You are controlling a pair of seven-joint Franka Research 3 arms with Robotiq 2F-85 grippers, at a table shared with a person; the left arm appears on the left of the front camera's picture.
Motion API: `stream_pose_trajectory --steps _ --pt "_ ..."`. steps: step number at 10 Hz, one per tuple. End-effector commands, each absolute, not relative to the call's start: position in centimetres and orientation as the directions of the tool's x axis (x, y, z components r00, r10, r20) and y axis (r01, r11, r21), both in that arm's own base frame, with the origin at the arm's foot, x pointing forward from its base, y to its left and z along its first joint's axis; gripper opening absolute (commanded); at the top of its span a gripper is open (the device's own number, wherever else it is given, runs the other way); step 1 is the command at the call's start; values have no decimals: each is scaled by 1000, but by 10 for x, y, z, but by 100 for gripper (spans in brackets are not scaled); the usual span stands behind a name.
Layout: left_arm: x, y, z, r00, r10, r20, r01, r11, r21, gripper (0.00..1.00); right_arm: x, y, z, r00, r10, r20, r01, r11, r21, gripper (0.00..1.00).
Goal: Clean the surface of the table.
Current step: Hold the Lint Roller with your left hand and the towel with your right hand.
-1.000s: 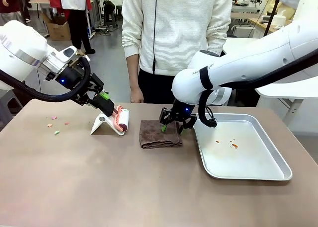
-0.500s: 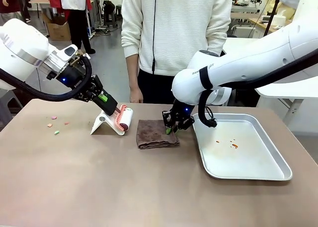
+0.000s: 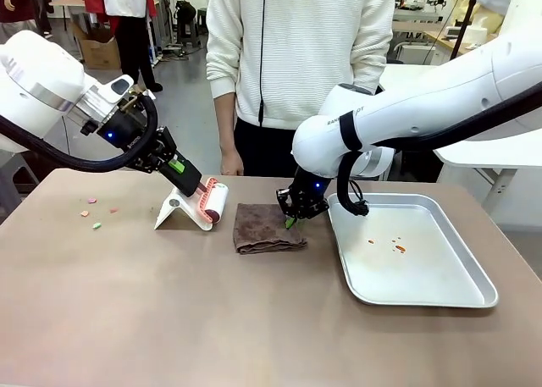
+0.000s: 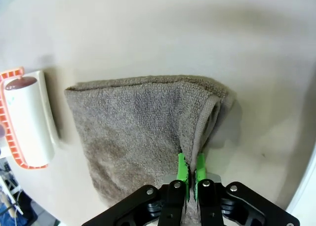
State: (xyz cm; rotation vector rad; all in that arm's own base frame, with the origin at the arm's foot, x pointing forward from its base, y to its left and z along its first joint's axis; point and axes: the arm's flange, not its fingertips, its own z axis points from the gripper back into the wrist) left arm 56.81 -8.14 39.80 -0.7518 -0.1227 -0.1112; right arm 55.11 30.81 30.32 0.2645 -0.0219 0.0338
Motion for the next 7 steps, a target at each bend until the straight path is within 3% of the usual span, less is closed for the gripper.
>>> stream_pose_trajectory --steps 1,4,7 --pt "560 -83 401 983 -58 177 164 719 -675 0 555 313 297 1000 25 8 -26 964 264 0" --pt "557 -81 409 983 -65 174 171 681 -713 0 553 299 313 999 40 -7 -34 928 371 0" --pt "542 -60 441 977 -26 210 192 525 -829 0 540 246 349 995 93 19 -78 688 721 0"
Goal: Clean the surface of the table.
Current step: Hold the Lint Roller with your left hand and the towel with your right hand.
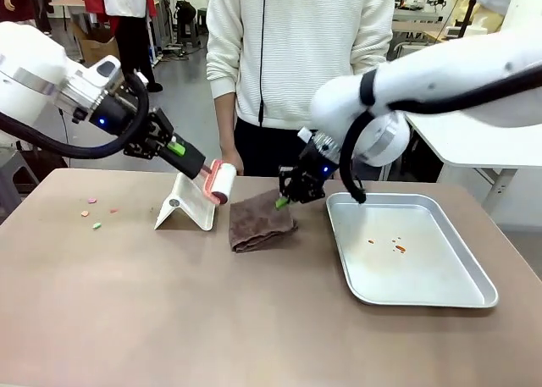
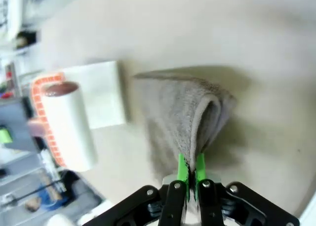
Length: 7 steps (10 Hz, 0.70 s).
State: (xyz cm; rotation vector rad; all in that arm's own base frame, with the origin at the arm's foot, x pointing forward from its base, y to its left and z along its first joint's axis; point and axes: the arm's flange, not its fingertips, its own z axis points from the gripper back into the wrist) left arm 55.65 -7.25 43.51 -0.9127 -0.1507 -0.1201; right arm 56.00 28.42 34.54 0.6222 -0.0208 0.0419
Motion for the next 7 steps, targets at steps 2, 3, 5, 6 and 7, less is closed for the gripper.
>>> stream_pose_trajectory --steps 2,3,5,6,7 --pt "526 -41 462 971 -7 238 217 436 -873 0 533 221 354 982 190 26 -124 529 840 0" --pt "518 -30 470 967 -3 254 235 387 -891 0 527 206 356 974 223 33 -131 439 889 0" --pt "495 6 485 970 18 244 227 303 -925 0 503 179 362 957 286 41 -140 335 932 0" --pt "482 31 489 978 44 205 188 249 -950 0 482 158 368 949 301 92 -176 264 948 0" --pt "472 56 490 982 89 164 142 210 -967 0 462 137 372 957 261 129 -193 235 953 0"
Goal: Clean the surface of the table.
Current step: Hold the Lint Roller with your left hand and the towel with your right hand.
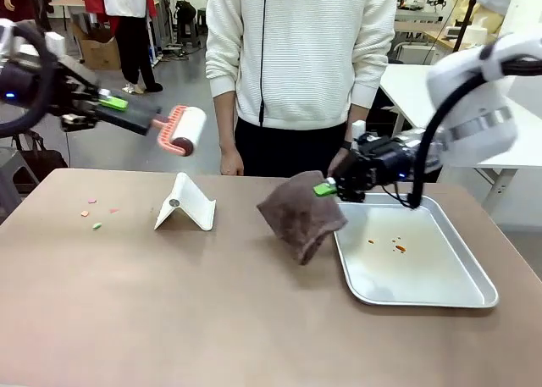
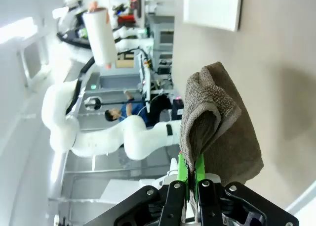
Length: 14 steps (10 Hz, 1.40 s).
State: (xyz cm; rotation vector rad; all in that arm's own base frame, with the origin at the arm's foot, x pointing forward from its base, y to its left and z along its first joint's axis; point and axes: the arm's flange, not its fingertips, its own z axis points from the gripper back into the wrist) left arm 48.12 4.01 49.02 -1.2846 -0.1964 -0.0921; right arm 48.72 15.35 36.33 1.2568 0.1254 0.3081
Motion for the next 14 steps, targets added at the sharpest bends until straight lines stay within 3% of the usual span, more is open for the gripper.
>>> stream_pose_trajectory --steps 1,3,5,9,11,14 --pt "469 87 486 985 156 74 46 177 -983 0 445 117 374 961 229 156 -202 194 960 0" --pt "455 148 471 971 241 15 -13 116 -993 0 423 62 376 968 181 171 -187 73 980 0" --pt "421 207 454 963 258 80 33 180 -983 0 395 -14 384 992 14 128 -128 -42 991 0" --pt "383 267 418 973 160 165 138 167 -976 0 360 -135 391 943 -333 -26 -72 -277 958 0" --pt "367 282 405 973 149 177 156 146 -977 0 345 -163 387 891 -449 -62 -70 -272 960 0" --pt "355 292 396 949 267 166 145 97 -985 0 349 -164 375 863 -500 -71 -65 -249 966 0"
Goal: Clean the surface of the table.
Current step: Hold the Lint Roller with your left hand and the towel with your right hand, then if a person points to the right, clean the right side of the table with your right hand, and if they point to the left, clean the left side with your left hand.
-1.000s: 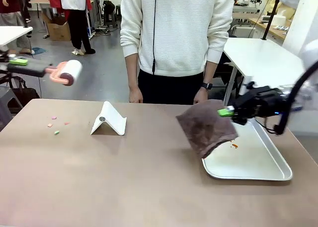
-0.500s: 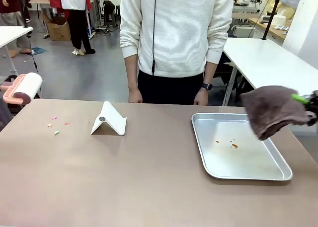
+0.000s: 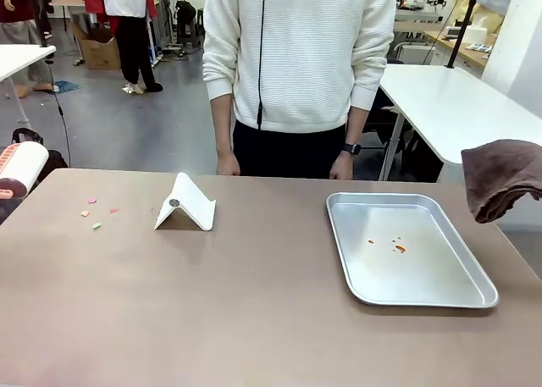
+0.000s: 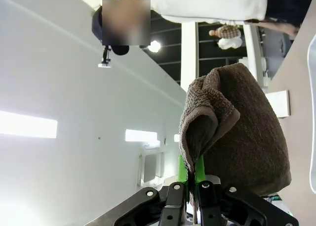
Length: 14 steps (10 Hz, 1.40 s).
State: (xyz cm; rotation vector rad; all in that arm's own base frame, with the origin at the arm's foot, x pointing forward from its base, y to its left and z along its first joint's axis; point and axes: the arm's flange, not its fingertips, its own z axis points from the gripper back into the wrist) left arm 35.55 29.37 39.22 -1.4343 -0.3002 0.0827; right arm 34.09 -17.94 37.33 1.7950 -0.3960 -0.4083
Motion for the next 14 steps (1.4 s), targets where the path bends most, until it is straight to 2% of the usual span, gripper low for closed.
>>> stream_pose_trajectory --steps 1,14 --pt "360 288 394 965 212 154 124 150 -981 0 339 -182 377 888 -455 -61 -62 -251 966 0" --pt "360 288 394 965 212 154 124 150 -981 0 339 -182 377 888 -455 -61 -62 -251 966 0"
